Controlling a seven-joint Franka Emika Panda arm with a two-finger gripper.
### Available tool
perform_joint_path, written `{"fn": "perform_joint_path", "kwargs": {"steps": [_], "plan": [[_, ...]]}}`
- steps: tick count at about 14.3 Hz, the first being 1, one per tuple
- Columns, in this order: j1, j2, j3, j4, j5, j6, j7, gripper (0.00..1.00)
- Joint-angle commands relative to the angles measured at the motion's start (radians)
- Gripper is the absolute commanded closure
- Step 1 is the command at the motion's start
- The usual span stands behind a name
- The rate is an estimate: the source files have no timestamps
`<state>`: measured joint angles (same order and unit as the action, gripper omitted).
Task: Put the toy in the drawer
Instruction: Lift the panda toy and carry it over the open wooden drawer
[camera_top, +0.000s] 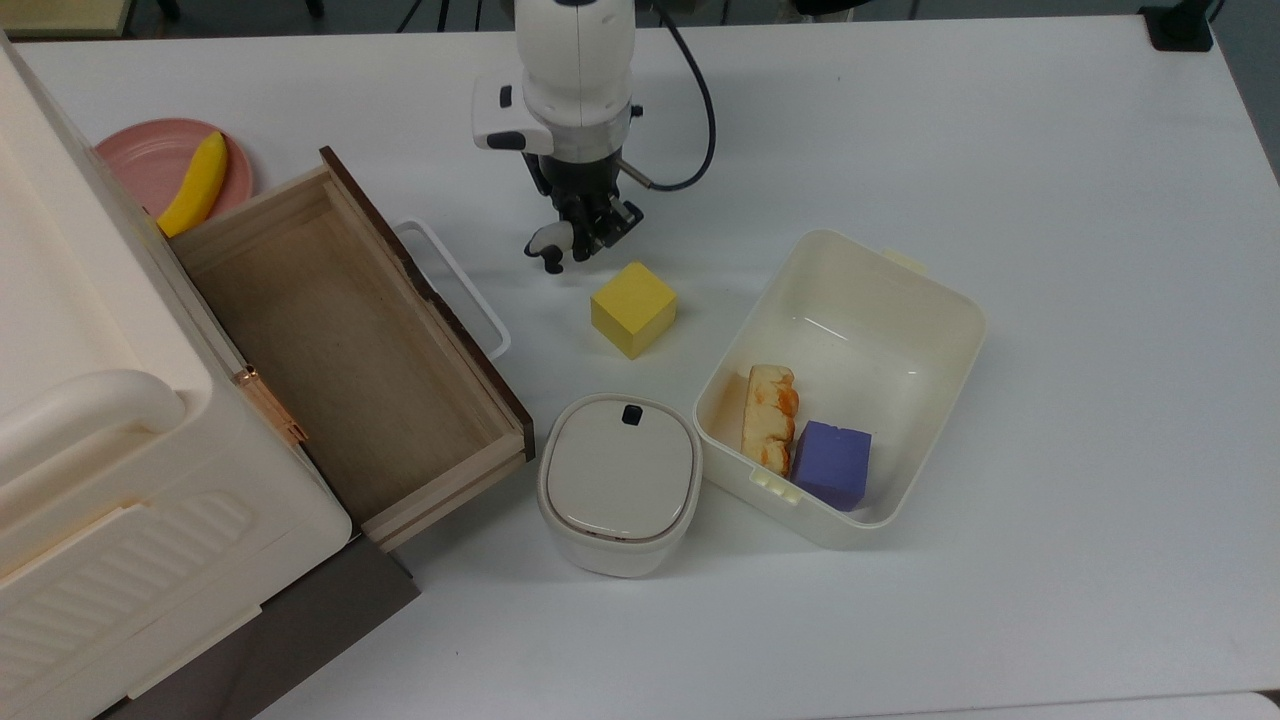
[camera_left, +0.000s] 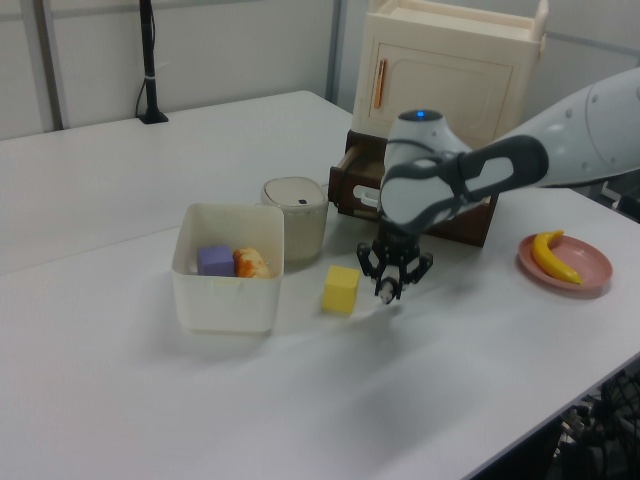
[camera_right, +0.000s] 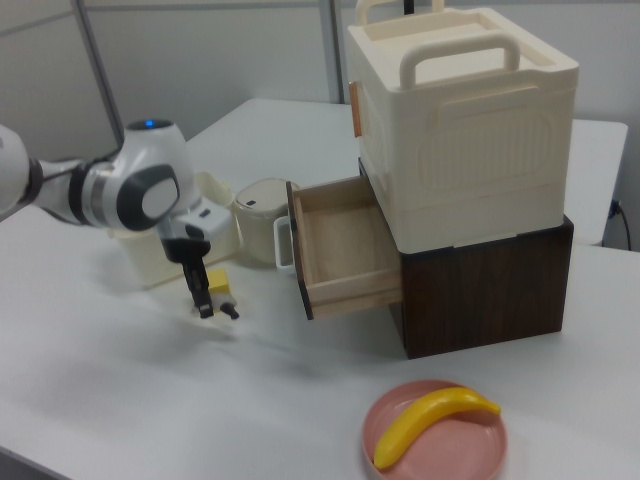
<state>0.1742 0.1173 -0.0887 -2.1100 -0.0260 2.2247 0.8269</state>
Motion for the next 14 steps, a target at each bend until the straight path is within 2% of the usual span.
{"fn": "perform_joint_path", "kwargs": {"steps": [1, 4, 6, 9, 14], "plan": [[0.005, -0.027, 0.006, 0.129, 0.029, -0.147, -0.081, 0.87], [-0.010, -0.021, -0.003, 0.310, 0.121, -0.261, -0.138, 0.87], [-0.025, -0.012, -0.011, 0.401, 0.143, -0.283, -0.146, 0.85], [-0.050, 0.018, -0.017, 0.467, 0.132, -0.270, -0.150, 0.82], [-0.090, 0.070, -0.101, 0.525, 0.129, -0.146, -0.169, 0.82]]}}
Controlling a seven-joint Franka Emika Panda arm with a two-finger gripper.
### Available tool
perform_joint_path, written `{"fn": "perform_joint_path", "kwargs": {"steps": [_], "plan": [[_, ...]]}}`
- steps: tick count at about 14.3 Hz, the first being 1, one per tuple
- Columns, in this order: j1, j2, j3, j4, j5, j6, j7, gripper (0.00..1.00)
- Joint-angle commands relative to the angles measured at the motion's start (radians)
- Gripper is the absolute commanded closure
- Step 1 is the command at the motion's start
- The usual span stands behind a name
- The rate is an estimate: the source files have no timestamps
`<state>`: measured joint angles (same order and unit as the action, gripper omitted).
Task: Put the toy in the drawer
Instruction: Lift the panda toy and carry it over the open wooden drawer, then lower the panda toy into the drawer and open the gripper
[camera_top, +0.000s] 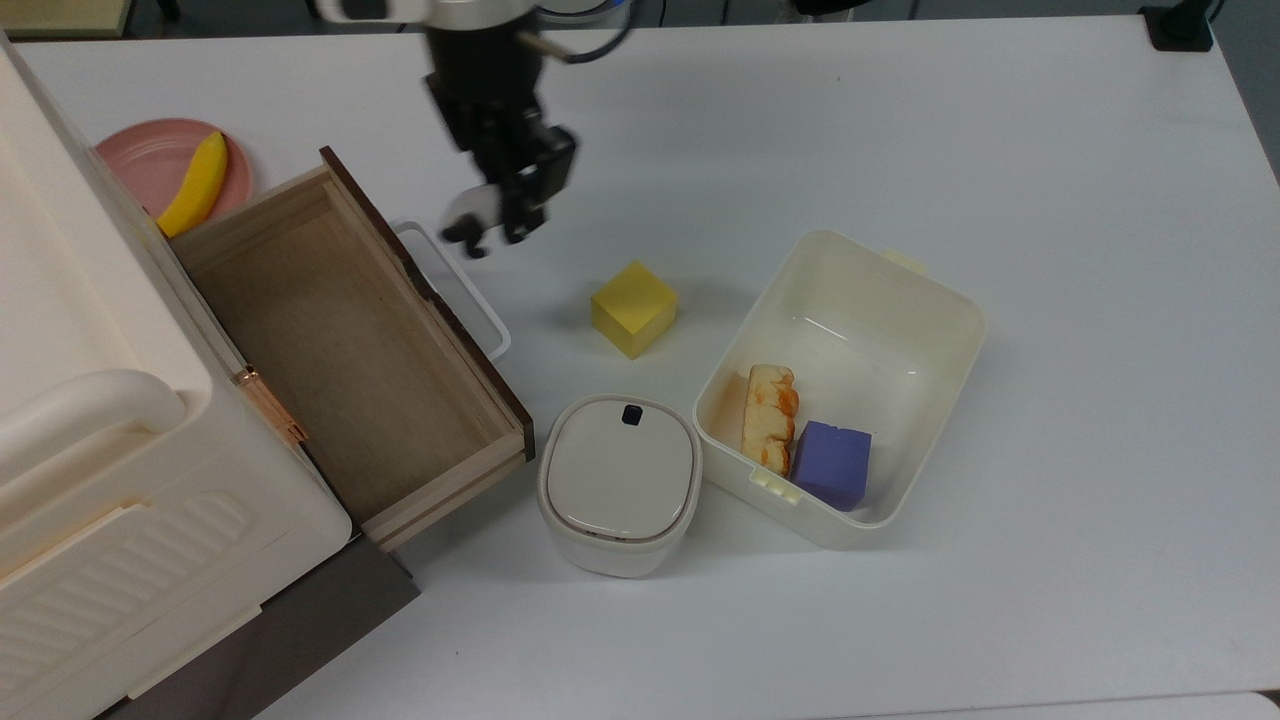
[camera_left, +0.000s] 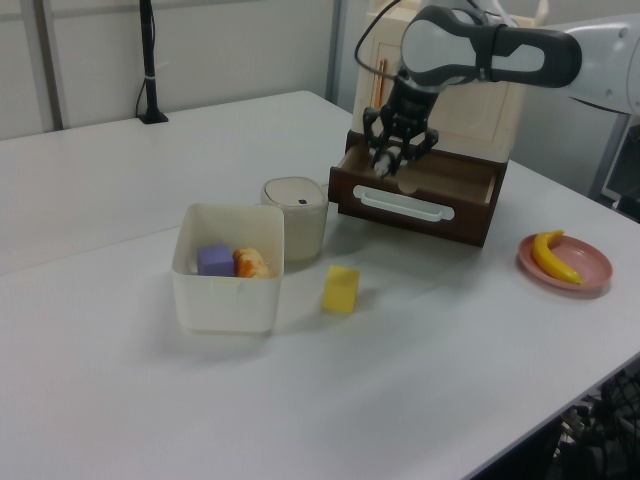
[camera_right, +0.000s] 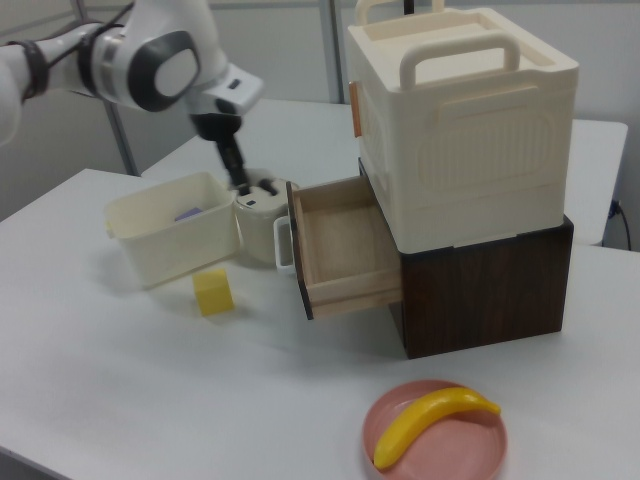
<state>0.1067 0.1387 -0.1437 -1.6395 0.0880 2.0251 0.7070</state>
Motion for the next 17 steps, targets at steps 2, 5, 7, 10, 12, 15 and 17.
{"fn": "perform_joint_path", "kwargs": {"steps": [2, 5, 7, 10, 12, 15, 17], "plan": [[-0.036, 0.087, -0.074, 0.092, 0.013, 0.079, -0.081, 0.82], [-0.036, 0.139, -0.080, 0.081, -0.017, 0.148, -0.113, 0.82], [-0.038, 0.177, -0.082, 0.079, -0.019, 0.184, -0.110, 0.82], [-0.053, 0.206, -0.080, 0.079, -0.022, 0.207, -0.112, 0.79], [-0.056, 0.213, -0.080, 0.078, -0.037, 0.213, -0.115, 0.74], [-0.065, 0.214, -0.080, 0.078, -0.057, 0.213, -0.116, 0.50], [-0.065, 0.213, -0.080, 0.072, -0.073, 0.211, -0.115, 0.33]]}}
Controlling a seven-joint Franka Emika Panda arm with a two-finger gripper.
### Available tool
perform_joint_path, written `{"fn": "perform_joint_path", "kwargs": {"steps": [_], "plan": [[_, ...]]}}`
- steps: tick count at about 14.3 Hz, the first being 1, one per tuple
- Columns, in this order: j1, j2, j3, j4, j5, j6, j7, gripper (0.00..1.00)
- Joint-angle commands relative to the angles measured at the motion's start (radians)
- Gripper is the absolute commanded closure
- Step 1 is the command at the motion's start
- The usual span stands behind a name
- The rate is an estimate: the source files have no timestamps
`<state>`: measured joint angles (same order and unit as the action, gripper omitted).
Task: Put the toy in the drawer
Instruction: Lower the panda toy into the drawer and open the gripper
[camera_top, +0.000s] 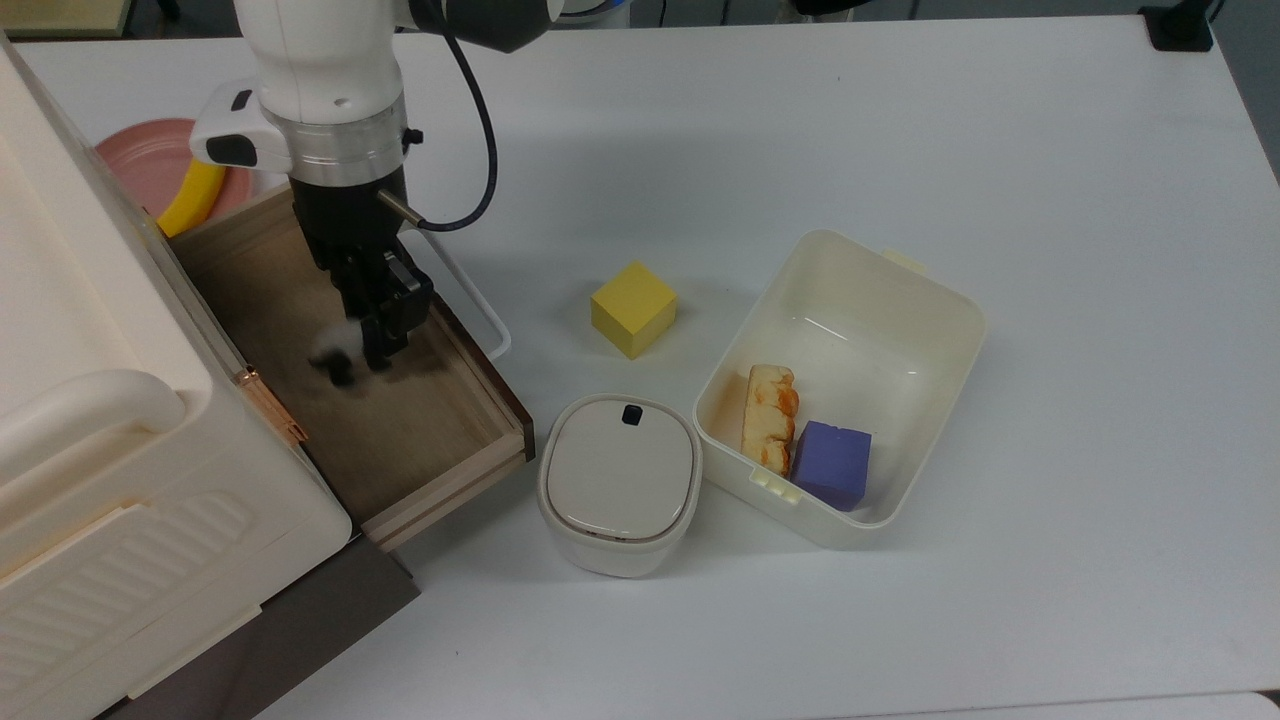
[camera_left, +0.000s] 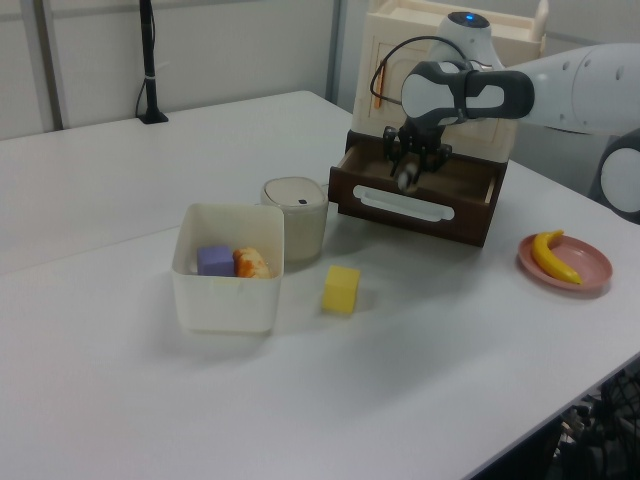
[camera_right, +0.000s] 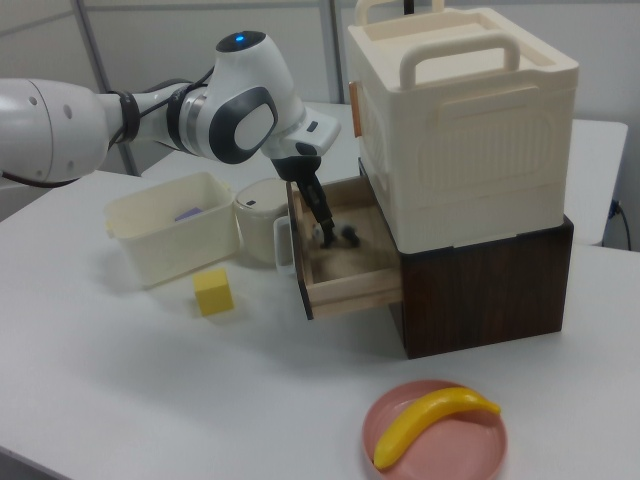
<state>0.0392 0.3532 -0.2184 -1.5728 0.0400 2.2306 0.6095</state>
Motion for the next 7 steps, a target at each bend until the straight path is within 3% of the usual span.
{"fn": "perform_joint_path", "kwargs": {"steps": [1, 5, 7], "plan": [[0.002, -0.003, -0.006, 0.005, -0.025, 0.006, -0.017, 0.27], [0.018, -0.045, -0.003, 0.008, -0.023, -0.011, -0.017, 0.27], [0.040, -0.079, 0.007, 0.008, -0.022, -0.076, -0.020, 0.19]]}}
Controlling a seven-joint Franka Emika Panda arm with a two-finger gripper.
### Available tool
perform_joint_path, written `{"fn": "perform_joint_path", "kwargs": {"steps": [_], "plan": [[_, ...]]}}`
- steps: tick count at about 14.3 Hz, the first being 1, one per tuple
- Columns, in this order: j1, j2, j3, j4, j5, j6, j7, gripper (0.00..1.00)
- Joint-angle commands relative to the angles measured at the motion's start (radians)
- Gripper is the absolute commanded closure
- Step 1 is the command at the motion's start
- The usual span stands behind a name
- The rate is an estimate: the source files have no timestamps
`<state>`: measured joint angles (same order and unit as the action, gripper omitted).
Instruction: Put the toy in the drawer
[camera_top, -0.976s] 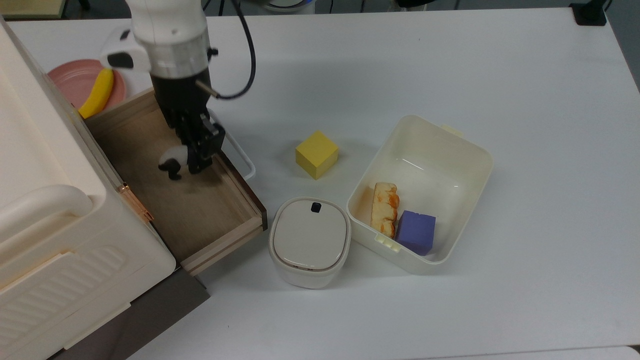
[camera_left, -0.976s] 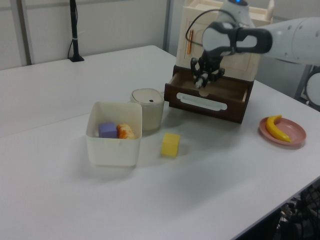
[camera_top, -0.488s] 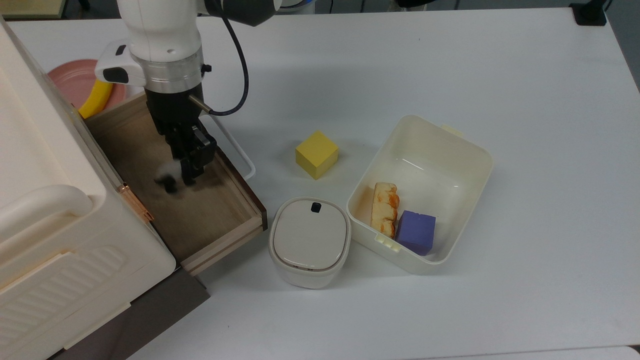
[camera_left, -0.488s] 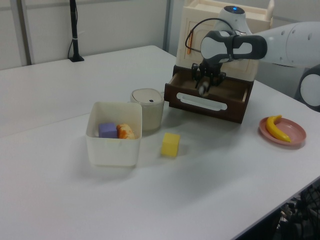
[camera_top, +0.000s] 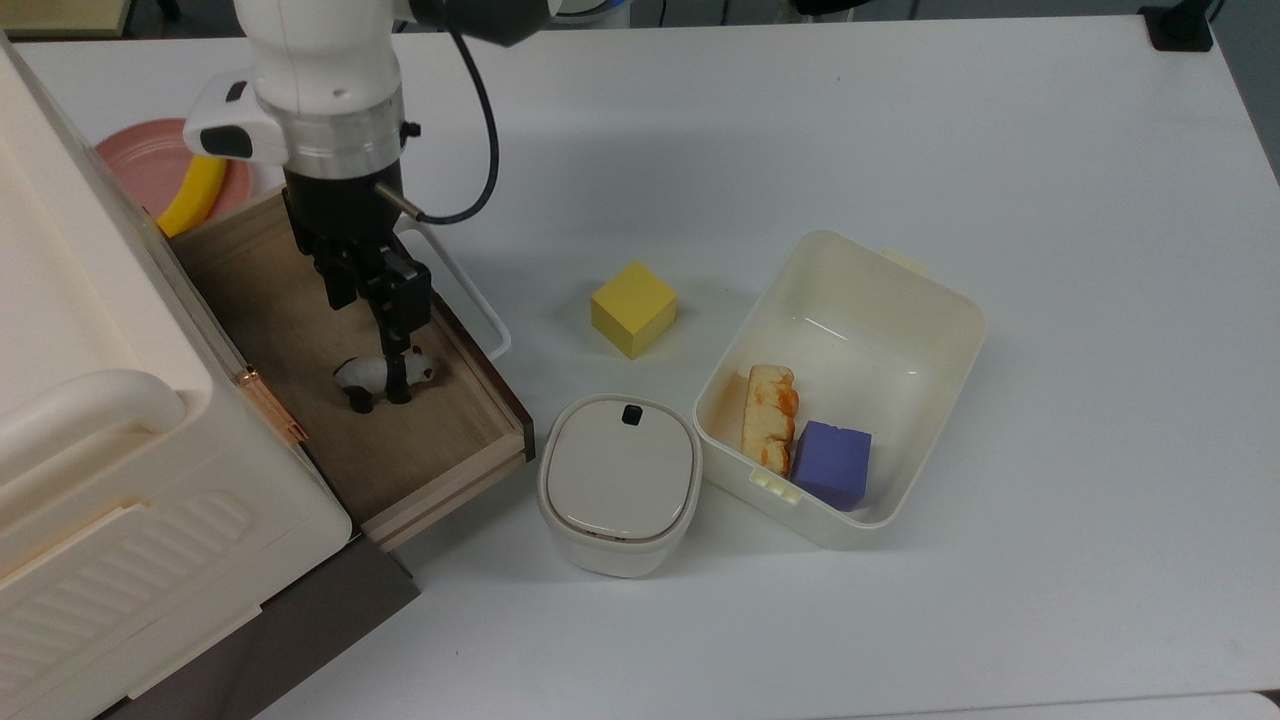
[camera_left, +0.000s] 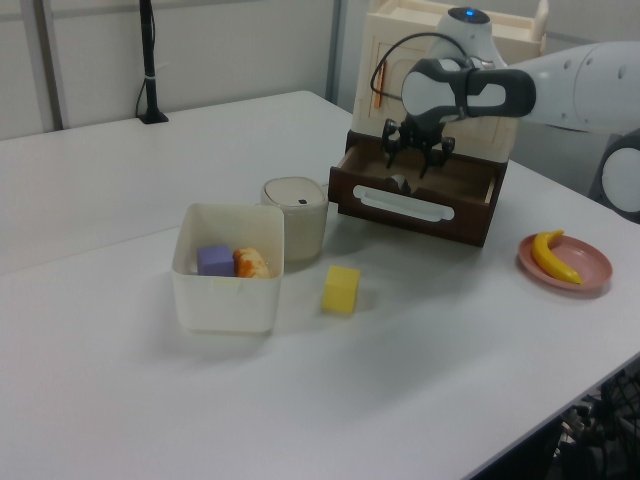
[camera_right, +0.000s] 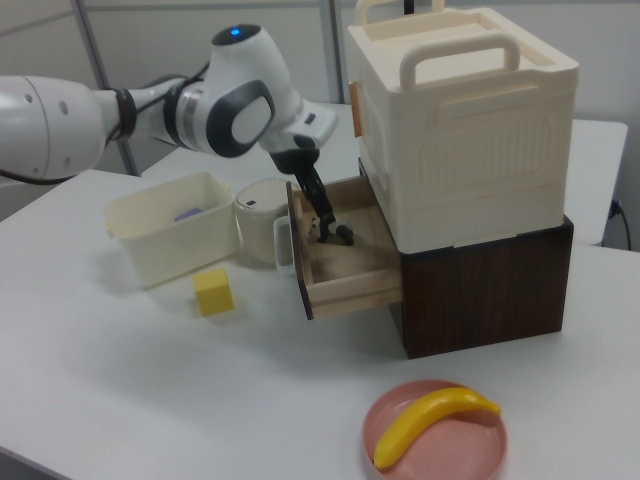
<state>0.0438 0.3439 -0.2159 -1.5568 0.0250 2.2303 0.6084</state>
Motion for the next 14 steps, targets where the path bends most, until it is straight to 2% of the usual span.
{"fn": "perform_joint_path", "kwargs": {"steps": [1, 3, 6, 9, 11, 14], "plan": [[0.056, -0.088, 0.004, -0.006, -0.007, -0.118, -0.027, 0.13], [0.091, -0.143, 0.019, -0.019, -0.005, -0.219, -0.085, 0.01], [0.100, -0.195, 0.078, -0.022, -0.005, -0.357, -0.180, 0.00], [0.096, -0.217, 0.142, -0.019, -0.008, -0.474, -0.393, 0.00], [0.088, -0.221, 0.148, -0.019, -0.008, -0.509, -0.519, 0.00], [0.074, -0.221, 0.148, -0.019, -0.008, -0.506, -0.541, 0.00]]}}
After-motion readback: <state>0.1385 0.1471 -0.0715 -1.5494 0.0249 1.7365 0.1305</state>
